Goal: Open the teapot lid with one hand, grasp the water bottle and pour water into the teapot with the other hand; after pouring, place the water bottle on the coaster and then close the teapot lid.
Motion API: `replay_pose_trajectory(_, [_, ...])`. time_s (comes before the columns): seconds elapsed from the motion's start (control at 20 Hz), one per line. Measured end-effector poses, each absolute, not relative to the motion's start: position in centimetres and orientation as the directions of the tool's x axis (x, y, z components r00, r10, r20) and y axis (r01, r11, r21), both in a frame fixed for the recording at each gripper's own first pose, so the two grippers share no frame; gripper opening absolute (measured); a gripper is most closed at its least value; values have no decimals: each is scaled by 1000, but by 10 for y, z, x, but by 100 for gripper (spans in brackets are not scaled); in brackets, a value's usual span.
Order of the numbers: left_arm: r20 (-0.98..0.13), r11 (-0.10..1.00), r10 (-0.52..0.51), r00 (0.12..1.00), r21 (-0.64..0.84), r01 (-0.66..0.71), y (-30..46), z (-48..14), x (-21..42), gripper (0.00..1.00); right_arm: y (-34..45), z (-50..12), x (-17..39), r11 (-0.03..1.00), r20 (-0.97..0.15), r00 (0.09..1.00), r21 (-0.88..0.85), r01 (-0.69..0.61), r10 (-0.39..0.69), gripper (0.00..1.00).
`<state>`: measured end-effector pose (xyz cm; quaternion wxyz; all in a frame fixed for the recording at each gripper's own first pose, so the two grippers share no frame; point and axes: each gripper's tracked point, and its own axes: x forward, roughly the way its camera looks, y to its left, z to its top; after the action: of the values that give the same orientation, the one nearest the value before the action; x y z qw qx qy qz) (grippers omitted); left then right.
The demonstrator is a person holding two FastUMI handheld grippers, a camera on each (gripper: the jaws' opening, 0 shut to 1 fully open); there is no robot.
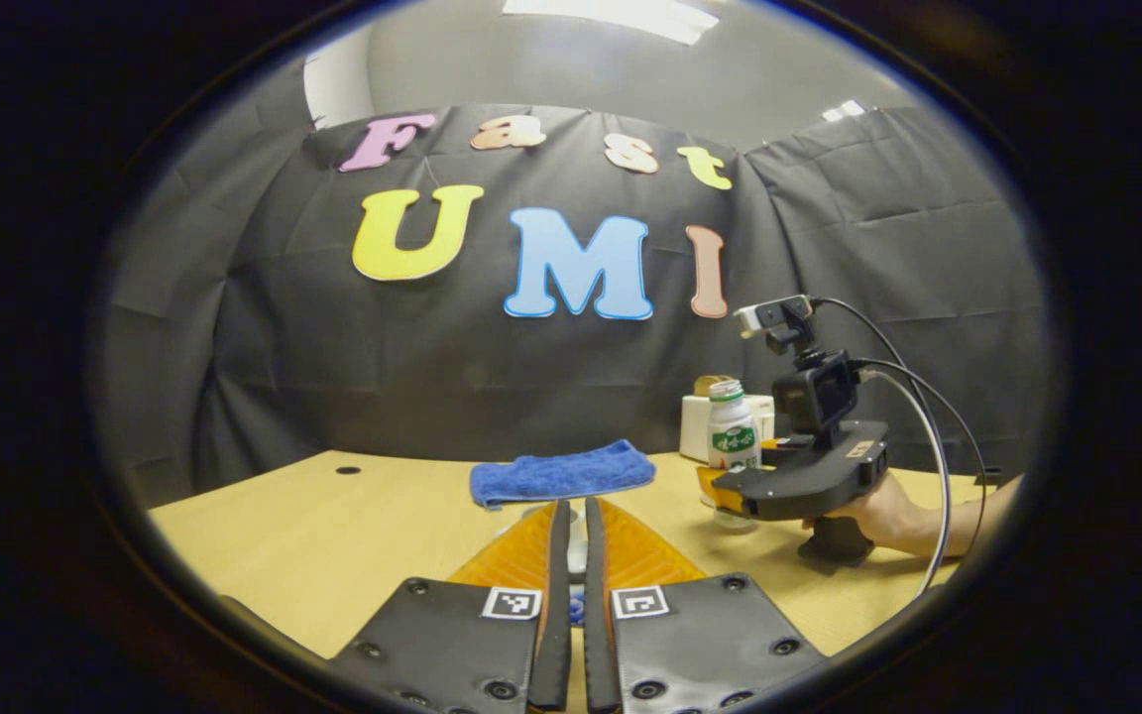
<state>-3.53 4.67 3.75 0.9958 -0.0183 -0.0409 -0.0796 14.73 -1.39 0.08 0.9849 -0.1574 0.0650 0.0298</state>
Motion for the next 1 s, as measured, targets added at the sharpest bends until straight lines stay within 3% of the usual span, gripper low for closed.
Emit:
replay_pose_trajectory(0.05, [94, 987, -153, 984, -32, 157, 51, 41, -38, 16, -8, 1, 146, 943, -135, 989, -321, -94, 53, 74])
replay_pose_trajectory(0.2, [100, 989, -140, 985, -27, 144, 59, 42, -50, 12, 6, 10, 144, 903, -124, 990, -414, -118, 73, 74])
replay_pose_trajectory(0.6, [114, 990, -125, 986, -53, 132, 74, 34, -101, 16, 37, 15, 148, 794, -118, 987, -587, -159, 110, 73])
replay_pose_trajectory(1.0, [113, 992, -95, 989, -71, 104, 92, 24, -115, 16, 46, 4, 158, 601, -146, 986, -783, -162, 75, 74])
